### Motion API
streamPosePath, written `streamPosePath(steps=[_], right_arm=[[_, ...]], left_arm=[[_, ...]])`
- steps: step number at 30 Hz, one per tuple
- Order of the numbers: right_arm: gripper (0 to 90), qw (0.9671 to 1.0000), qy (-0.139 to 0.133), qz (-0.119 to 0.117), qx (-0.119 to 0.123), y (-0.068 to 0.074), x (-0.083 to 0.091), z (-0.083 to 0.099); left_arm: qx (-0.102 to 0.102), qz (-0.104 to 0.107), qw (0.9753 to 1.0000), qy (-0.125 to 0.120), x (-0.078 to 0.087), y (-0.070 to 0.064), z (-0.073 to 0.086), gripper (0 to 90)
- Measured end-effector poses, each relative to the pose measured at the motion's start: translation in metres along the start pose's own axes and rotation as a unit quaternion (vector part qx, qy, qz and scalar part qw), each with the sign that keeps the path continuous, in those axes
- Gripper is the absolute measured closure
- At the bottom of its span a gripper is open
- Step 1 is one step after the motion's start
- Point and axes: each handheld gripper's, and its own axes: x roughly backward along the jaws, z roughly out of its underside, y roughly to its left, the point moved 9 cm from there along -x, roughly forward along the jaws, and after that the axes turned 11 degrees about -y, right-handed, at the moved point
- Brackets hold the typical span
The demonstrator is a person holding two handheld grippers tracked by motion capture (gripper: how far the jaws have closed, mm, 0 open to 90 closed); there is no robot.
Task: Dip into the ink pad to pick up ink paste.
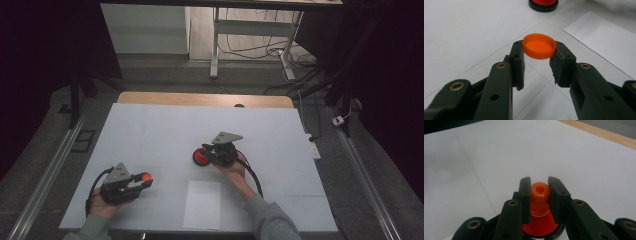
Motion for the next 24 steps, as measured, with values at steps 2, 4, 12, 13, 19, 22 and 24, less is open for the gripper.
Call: streamPosePath(steps=[2, 4, 12, 13, 19, 22, 24], right_arm=[[72.6, 1.0, 0.003, 0.002, 0.001, 0.0, -0.001, 0.001], [72.6, 1.0, 0.005, 0.003, 0.002, -0.002, -0.002, 0.003], [72.6, 0.9999, 0.011, 0.004, 0.004, -0.003, -0.007, 0.008], [72.7, 0.9998, 0.017, 0.003, 0.009, -0.003, -0.008, 0.01], [72.9, 0.9998, 0.017, 0.005, 0.003, -0.003, -0.008, 0.012], [72.9, 0.9997, 0.02, 0.007, 0.011, -0.002, -0.009, 0.011], [73.0, 0.9997, 0.022, 0.01, 0.011, -0.002, -0.008, 0.012]], left_arm=[[0.0, 0.0, 1.0, 0.0, 0.0, 0.0, 0.0, 64.7], [0.0, 0.0, 1.0, 0.001, 0.0, 0.0, 0.0, 64.7], [-0.001, 0.0, 1.0, 0.002, 0.0, 0.001, 0.001, 64.8], [0.0, 0.0, 1.0, 0.002, 0.0, 0.001, 0.001, 64.7], [-0.001, 0.0, 1.0, 0.001, 0.0, 0.0, 0.001, 64.7], [-0.001, 0.001, 1.0, 0.001, 0.0, 0.0, 0.001, 64.7], [-0.002, 0.002, 1.0, 0.0, 0.0, 0.0, 0.0, 64.7]])
